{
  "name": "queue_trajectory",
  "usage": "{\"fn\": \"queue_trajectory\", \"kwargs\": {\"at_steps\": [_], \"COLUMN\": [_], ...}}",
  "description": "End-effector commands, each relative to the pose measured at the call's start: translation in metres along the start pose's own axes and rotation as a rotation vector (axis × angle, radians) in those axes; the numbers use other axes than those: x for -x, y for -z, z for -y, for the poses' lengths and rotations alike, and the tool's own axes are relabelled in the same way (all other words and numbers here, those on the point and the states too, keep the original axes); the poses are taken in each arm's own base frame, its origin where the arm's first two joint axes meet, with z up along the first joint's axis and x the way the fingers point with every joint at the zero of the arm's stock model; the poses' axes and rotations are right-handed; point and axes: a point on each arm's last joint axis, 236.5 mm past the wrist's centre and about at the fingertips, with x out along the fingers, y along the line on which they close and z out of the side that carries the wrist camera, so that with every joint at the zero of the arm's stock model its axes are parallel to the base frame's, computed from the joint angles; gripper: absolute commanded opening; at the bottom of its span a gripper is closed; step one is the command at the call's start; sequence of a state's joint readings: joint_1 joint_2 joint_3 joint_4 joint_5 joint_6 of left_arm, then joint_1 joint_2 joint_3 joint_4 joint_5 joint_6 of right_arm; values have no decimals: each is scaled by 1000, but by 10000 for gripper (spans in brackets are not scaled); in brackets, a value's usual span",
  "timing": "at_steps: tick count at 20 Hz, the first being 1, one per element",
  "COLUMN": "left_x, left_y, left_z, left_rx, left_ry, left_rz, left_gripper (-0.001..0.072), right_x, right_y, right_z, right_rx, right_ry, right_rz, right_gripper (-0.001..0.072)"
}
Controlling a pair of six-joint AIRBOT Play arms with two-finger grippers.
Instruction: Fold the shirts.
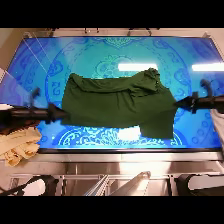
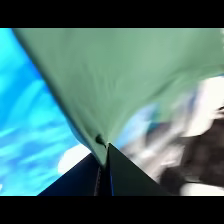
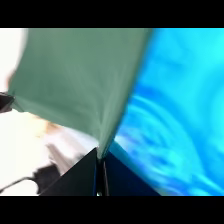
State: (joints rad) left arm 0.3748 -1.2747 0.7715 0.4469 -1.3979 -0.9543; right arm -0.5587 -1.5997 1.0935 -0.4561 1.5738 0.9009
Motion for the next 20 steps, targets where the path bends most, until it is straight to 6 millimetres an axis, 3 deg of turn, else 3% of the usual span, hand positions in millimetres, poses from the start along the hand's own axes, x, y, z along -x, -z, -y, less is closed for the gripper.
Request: {"fn": "queue_trajectory", "kwargs": {"at_steps": [1, 3, 5, 8, 11, 13, 15, 17, 20], "left_x": [84, 146, 198, 243, 266, 271, 259, 219, 150], "left_y": [10, 36, 63, 96, 95, 80, 31, -23, -80], "left_z": [175, 268, 333, 383, 396, 389, 354, 295, 206], "left_rx": [-368, -620, -844, -1064, -1134, -1079, -887, -694, -470], "left_ry": [449, 671, 773, 756, 655, 655, 582, 425, 281], "left_rz": [113, 233, 378, 537, 634, 627, 585, 488, 317], "left_gripper": [30, 30, 31, 31, 31, 31, 31, 31, 31], "right_x": [51, 88, 122, 162, 173, 176, 181, 170, 115], "right_y": [-14, -4, 16, 72, 112, 109, 81, 41, -23], "right_z": [-150, -243, -320, -428, -487, -494, -471, -424, -322], "right_rx": [305, 545, 753, 1058, 1249, 1298, 1234, 1107, 894], "right_ry": [-260, -309, -292, -250, -124, -11, 76, 135, 216], "right_rz": [228, 383, 551, 816, 967, 1004, 998, 904, 691], "right_gripper": [21, 21, 21, 21, 21, 21, 21, 20, 20]}}
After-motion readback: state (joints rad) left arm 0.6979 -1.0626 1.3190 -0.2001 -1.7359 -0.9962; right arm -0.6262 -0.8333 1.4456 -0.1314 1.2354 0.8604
